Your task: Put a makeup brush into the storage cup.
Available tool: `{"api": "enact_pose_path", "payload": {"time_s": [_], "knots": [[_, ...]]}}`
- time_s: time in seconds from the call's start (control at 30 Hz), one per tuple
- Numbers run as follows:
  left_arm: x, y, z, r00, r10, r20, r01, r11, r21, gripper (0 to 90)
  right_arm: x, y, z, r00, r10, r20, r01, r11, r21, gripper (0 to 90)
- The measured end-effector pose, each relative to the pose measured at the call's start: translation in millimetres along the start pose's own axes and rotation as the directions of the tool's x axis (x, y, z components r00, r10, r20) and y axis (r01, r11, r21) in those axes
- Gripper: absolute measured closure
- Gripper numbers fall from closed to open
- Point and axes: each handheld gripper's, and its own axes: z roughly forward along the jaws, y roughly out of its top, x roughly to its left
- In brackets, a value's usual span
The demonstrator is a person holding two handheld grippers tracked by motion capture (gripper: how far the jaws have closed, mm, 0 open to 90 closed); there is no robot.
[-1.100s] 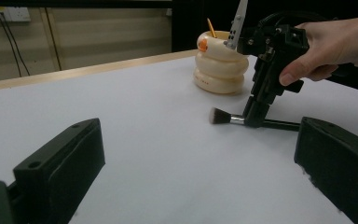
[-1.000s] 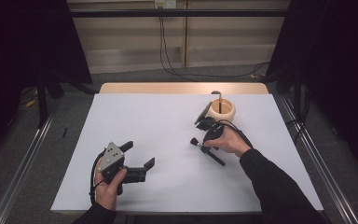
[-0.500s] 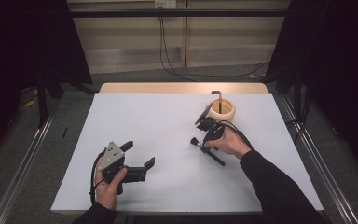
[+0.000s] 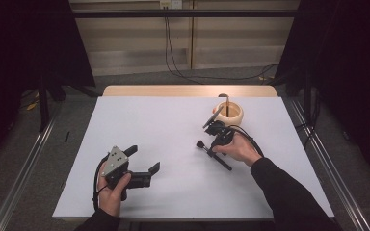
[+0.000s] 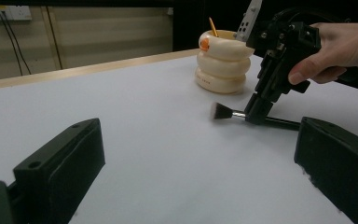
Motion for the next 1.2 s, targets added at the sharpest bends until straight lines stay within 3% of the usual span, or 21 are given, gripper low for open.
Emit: {"api": "enact_pose_path", "payload": {"time_s": [0.23,0.33,0.7,0.83,1.2], "knots": [[-0.3,0.1,-0.3,1.0,0.003,-0.004,-0.003,1.0,0.002,1.5,1.8,-3.3,-6.0,0.9999,0.017,0.001,-0.017,0.999,-0.028,78.8],[-0.2,0.3,-0.8,1.0,0.003,-0.008,-0.003,1.0,0.003,1.5,1.3,-6.1,-8.9,1.0,0.002,-0.001,-0.002,0.999,-0.036,78.8],[-0.3,0.2,-0.3,1.0,0.005,-0.005,-0.005,1.0,0.001,1.5,-5.7,-20.2,-18.3,0.9986,0.048,-0.022,-0.051,0.99,-0.133,78.9],[-0.1,0.2,-0.4,1.0,0.005,-0.005,-0.005,1.0,0.002,1.5,-7.1,-25.3,-21.6,0.9985,0.048,-0.026,-0.051,0.984,-0.169,78.9],[-0.3,0.0,0.2,1.0,0.0,0.001,0.0,1.0,-0.002,1.5,-9.8,-39.4,-31.0,0.9957,0.076,-0.054,-0.088,0.955,-0.284,78.9]]}}
